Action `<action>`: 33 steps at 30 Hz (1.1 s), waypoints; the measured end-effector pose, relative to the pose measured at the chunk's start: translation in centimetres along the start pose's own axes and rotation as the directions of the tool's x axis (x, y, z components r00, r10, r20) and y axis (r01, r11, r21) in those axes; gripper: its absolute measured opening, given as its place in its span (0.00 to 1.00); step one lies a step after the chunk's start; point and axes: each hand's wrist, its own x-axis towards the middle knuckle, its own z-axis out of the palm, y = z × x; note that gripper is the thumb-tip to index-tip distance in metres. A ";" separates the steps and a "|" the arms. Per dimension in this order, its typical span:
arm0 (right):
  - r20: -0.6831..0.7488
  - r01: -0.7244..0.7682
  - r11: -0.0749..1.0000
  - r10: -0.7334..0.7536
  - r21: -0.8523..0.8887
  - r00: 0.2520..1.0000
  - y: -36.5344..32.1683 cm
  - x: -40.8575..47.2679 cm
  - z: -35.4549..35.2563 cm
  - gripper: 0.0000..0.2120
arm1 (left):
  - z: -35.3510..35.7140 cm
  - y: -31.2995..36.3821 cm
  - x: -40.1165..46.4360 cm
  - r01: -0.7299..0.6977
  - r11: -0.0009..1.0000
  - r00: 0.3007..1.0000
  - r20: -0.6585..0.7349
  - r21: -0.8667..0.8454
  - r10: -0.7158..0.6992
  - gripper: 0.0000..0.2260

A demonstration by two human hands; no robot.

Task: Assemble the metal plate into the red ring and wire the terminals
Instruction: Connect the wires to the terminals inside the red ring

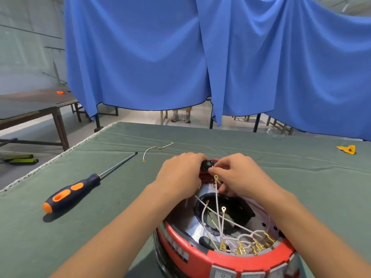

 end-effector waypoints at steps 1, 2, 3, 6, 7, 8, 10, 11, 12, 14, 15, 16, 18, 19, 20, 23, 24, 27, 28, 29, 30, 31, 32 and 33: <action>0.007 -0.004 1.000 0.004 0.012 1.000 0.0 0.0 0.0 0.08 | 0.1 0.0 0.1 0.001 1.000 1.000 -0.007 0.002 -0.001 0.18; 0.015 -0.005 1.000 0.005 0.027 1.000 0.0 0.1 0.1 0.07 | 0.1 0.0 0.1 0.000 1.000 1.000 -0.015 0.002 0.000 0.17; 0.020 -0.005 0.999 0.004 0.048 1.000 0.1 0.0 0.1 0.06 | 0.2 0.0 0.2 -0.001 1.000 1.000 -0.021 0.001 0.001 0.17; 0.024 0.008 0.999 -0.009 0.052 1.000 0.2 -0.1 0.0 0.05 | 0.2 0.0 0.0 -0.014 1.000 0.999 -0.037 0.004 0.014 0.16; 0.026 0.015 0.999 -0.016 0.042 1.000 0.2 -0.2 0.0 0.06 | 0.2 0.0 0.0 -0.018 1.000 0.999 -0.039 0.004 0.018 0.16; 0.028 0.019 0.999 -0.020 0.029 0.999 0.2 -0.3 0.1 0.07 | 0.1 0.0 -0.1 -0.020 1.000 0.999 -0.040 0.004 0.020 0.17; 0.029 0.021 1.000 -0.021 0.000 0.999 0.2 -0.6 0.1 0.09 | 0.0 0.0 -0.1 -0.020 1.000 0.999 -0.044 0.007 0.020 0.17; 0.026 0.022 1.000 -0.021 -0.012 0.999 0.2 -0.6 0.1 0.09 | 0.0 0.0 -0.1 -0.019 1.000 0.999 -0.045 0.009 0.019 0.17; 0.023 0.023 0.999 -0.023 -0.025 0.999 0.1 -0.7 0.1 0.09 | -0.1 0.0 -0.2 -0.016 1.000 0.999 -0.044 0.013 0.017 0.17; 0.016 0.036 0.998 -0.035 -0.049 0.999 0.0 -0.8 0.1 0.10 | -0.2 0.0 -0.2 0.002 1.000 0.999 -0.039 0.019 -0.002 0.17; 0.007 0.049 0.997 -0.049 -0.065 0.999 0.0 -0.8 0.1 0.10 | -0.3 0.0 -0.3 0.017 1.000 0.999 -0.037 0.024 -0.017 0.16; -0.006 0.063 0.994 -0.063 -0.085 0.998 0.0 -0.9 0.1 0.10 | -0.4 0.1 -0.3 0.030 0.999 0.999 -0.037 0.032 -0.029 0.15; -0.031 0.084 0.990 -0.088 -0.109 0.996 0.1 -1.2 0.0 0.11 | -0.5 0.2 -0.4 0.041 0.998 0.999 -0.035 0.049 -0.039 0.13; -0.040 0.093 0.989 -0.098 -0.116 0.994 0.2 -1.2 0.0 0.11 | -0.6 0.3 -0.5 0.040 0.998 0.999 -0.030 0.053 -0.039 0.13; -0.047 0.102 0.986 -0.109 -0.130 0.993 0.2 -1.3 0.1 0.11 | -0.7 0.3 -0.5 0.039 0.998 0.999 -0.026 0.054 -0.037 0.12; -0.048 0.125 0.972 -0.137 -0.199 0.989 0.0 -1.3 0.3 0.08 | -1.0 0.4 -0.6 0.038 0.999 0.999 -0.016 0.032 -0.037 0.12; -0.046 0.132 0.967 -0.145 -0.216 0.988 -0.1 -1.3 0.4 0.08 | -1.1 0.4 -0.6 0.041 0.999 0.999 -0.009 0.017 -0.041 0.12; -0.044 0.148 0.955 -0.165 -0.259 0.985 -0.2 -1.2 0.6 0.08 | -1.3 0.3 -0.6 0.069 0.996 0.998 0.018 -0.051 -0.068 0.15; -0.045 0.151 0.950 -0.169 -0.273 0.985 -0.2 -1.2 0.6 0.08 | -1.4 0.2 -0.6 0.076 0.995 0.997 0.027 -0.063 -0.074 0.16; -0.044 0.152 0.946 -0.171 -0.287 0.984 -0.2 -1.2 0.7 0.08 | -1.4 0.2 -0.7 0.078 0.995 0.996 0.036 -0.068 -0.076 0.17; -0.044 0.153 0.942 -0.174 -0.299 0.984 -0.2 -1.2 0.7 0.08 | -1.4 0.2 -0.7 0.077 0.995 0.996 0.041 -0.068 -0.075 0.17; -0.044 0.157 0.938 -0.179 -0.308 0.983 -0.2 -1.2 0.7 0.08 | -1.4 0.1 -0.8 0.076 0.995 0.996 0.042 -0.066 -0.074 0.16; -0.043 0.164 0.934 -0.187 -0.316 0.981 -0.3 -1.2 0.7 0.08 | -1.4 0.1 -0.8 0.076 0.995 0.997 0.038 -0.063 -0.074 0.16; -0.041 0.172 0.931 -0.195 -0.323 0.980 -0.3 -1.2 0.8 0.08 | -1.3 0.1 -0.9 0.075 0.995 0.997 0.031 -0.060 -0.073 0.16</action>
